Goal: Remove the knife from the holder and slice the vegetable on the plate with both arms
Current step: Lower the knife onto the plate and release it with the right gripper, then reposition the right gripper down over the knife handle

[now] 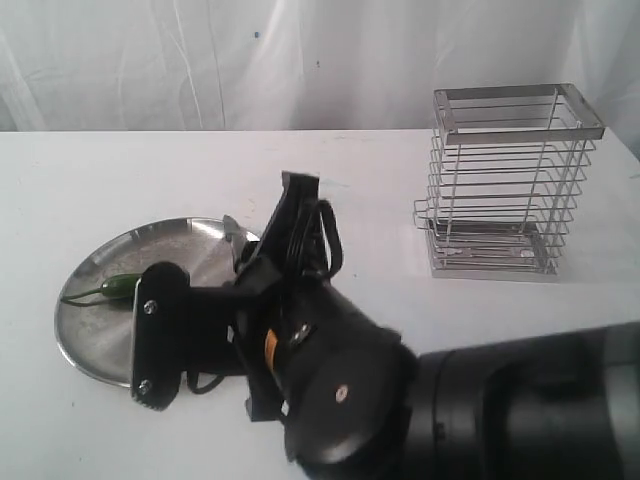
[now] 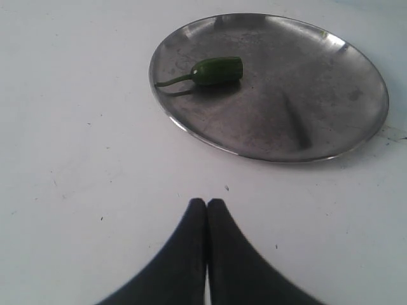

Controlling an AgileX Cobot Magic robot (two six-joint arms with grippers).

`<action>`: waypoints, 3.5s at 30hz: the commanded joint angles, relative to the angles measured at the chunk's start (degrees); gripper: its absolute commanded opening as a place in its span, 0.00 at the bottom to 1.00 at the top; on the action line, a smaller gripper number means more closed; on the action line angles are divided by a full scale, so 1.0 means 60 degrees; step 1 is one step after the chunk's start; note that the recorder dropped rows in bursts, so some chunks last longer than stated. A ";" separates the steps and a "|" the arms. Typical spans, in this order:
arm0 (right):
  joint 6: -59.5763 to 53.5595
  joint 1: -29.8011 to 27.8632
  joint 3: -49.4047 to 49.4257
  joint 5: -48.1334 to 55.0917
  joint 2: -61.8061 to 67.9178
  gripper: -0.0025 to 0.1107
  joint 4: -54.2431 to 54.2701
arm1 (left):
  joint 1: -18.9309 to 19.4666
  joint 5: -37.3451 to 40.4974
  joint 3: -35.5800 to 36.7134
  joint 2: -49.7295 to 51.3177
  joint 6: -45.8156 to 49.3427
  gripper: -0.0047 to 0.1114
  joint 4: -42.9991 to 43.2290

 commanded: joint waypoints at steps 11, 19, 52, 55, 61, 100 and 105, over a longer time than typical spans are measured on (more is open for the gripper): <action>0.2683 0.1229 0.0418 0.1102 0.1867 0.02 -0.0892 | -0.0045 0.0030 0.0033 -0.0047 -0.0012 0.04 -0.0074; 0.2683 0.1229 0.0418 0.0891 0.2627 0.02 -0.0892 | -0.0045 0.0030 0.0033 -0.0047 -0.0012 0.04 -0.0074; 0.2683 0.1234 -0.0028 -0.0020 0.1069 0.50 0.2164 | -0.0045 0.0030 0.0033 -0.0047 -0.0012 0.04 -0.0074; 0.2662 0.0979 -0.0334 0.0054 0.0339 0.50 0.3857 | -0.0045 0.0030 0.0033 -0.0047 -0.0012 0.04 -0.0074; -0.1091 -0.1459 -0.1331 -0.0094 -0.1007 0.49 0.9636 | -0.0045 0.0030 0.0033 -0.0047 -0.0012 0.04 -0.0074; -1.5803 -0.7440 -0.2359 0.3377 0.1859 0.62 2.5897 | -0.0045 0.0030 0.0033 -0.0047 -0.0012 0.04 -0.0074; -1.5803 -0.7440 -0.2359 0.3853 0.2849 0.62 2.5937 | -0.0045 0.0030 0.0033 -0.0047 -0.0012 0.04 -0.0074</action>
